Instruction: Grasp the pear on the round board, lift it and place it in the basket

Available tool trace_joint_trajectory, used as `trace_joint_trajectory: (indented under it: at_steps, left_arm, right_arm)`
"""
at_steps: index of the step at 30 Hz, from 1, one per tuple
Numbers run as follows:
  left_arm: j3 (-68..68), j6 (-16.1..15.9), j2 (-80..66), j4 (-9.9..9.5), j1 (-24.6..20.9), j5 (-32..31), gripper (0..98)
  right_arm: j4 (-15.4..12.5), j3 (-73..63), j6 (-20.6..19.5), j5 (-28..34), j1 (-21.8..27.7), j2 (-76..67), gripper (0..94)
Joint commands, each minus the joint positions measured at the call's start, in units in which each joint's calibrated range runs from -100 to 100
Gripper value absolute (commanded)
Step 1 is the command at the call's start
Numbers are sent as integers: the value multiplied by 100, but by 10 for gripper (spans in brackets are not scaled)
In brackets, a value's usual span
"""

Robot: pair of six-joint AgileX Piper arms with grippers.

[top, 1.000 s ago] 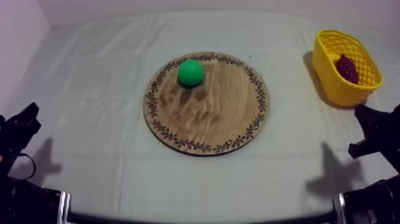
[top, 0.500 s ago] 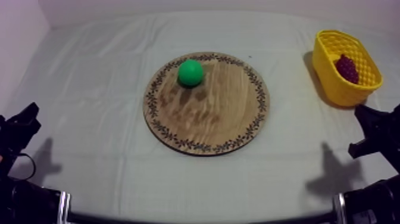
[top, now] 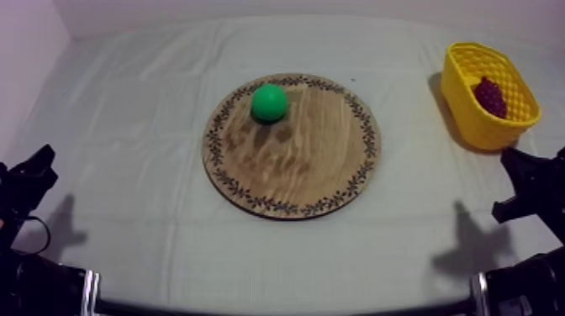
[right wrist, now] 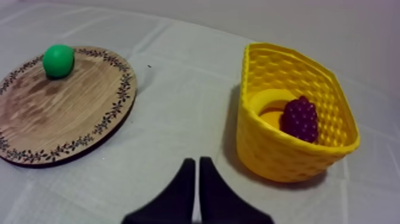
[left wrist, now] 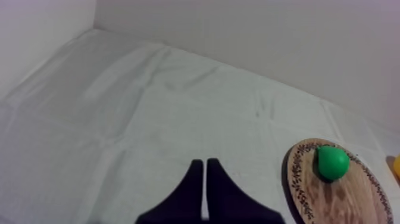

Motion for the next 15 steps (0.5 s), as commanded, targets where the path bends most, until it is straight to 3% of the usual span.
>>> trace_joint_trajectory:
  at_steps: [1, 10, 15]
  left_arm:
    - [0, 1, 0, -1, 2, -1, 1]
    - [0, 1, 0, -1, 2, -1, 1]
    - [0, 1, 0, -1, 2, -1, 1]
  right_arm:
    - [0, 3, 30, -3, 2, 0, 14]
    - [-4, 3, -111, -3, 2, -5, 4]
    - [-102, -24, 252, -203, -10, -3, 4]
